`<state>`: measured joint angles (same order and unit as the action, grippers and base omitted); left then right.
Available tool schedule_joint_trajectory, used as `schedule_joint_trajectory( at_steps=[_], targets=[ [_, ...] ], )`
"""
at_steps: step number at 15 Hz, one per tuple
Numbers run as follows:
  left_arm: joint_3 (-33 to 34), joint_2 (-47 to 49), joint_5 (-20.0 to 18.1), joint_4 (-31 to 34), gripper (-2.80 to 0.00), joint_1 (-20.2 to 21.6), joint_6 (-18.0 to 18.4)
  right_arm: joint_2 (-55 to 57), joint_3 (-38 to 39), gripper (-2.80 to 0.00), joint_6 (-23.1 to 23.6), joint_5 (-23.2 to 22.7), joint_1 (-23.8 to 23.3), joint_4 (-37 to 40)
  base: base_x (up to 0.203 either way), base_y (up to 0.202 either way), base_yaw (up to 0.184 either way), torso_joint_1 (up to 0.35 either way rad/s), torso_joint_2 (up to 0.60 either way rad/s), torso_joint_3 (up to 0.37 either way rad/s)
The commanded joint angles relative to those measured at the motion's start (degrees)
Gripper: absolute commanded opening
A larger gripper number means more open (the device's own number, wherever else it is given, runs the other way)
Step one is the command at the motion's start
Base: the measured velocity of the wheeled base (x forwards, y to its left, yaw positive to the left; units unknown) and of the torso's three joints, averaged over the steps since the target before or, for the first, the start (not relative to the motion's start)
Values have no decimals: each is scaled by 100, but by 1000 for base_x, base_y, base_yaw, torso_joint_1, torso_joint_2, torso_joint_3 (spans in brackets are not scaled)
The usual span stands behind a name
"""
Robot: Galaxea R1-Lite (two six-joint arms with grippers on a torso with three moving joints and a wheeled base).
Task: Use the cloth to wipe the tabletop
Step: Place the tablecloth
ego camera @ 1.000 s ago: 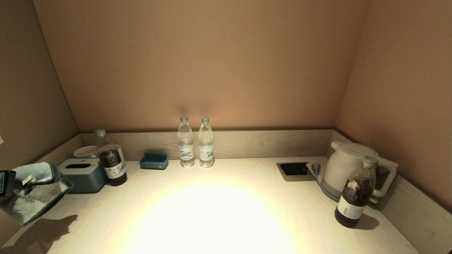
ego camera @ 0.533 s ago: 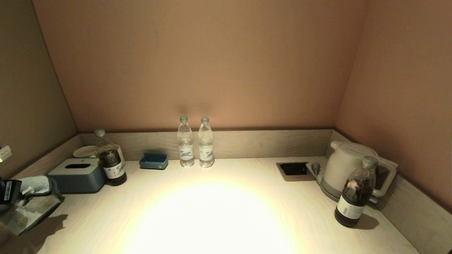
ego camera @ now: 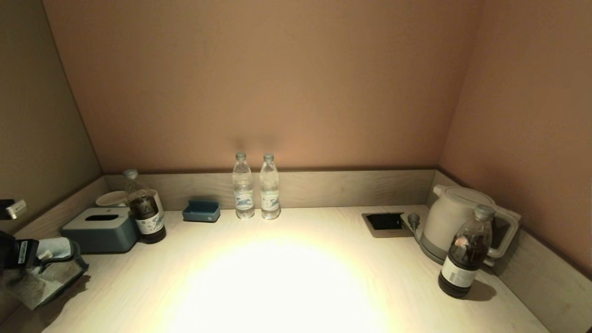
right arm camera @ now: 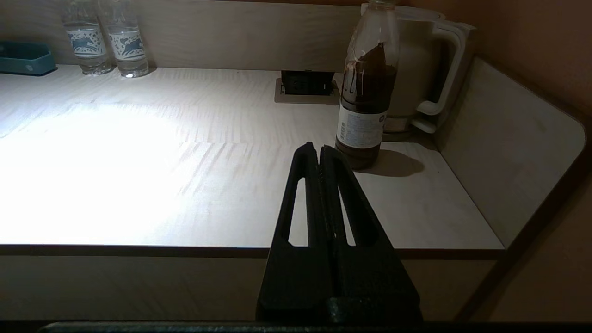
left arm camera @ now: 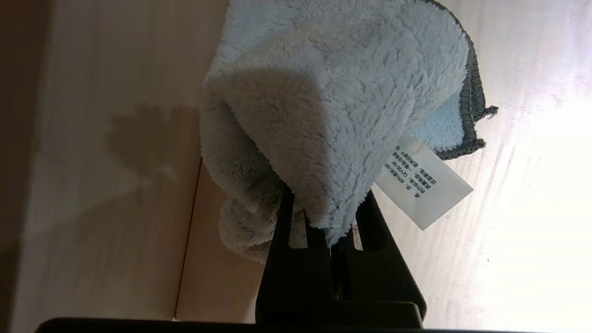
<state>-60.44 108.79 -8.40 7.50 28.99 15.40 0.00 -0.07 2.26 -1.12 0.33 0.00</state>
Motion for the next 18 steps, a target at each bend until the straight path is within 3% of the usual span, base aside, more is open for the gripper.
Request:
schedule_joint_trajectory(
  at_steps=[1,18],
  targets=[
    [-65,241,-4,6,-280,19,7,0,1,-280,3,-2,2,0,0,0,0,0,0,0],
    [-152,474,12,-1,-280,72,25,0,4,-280,3,-2,2,0,0,0,0,0,0,0]
  ],
)
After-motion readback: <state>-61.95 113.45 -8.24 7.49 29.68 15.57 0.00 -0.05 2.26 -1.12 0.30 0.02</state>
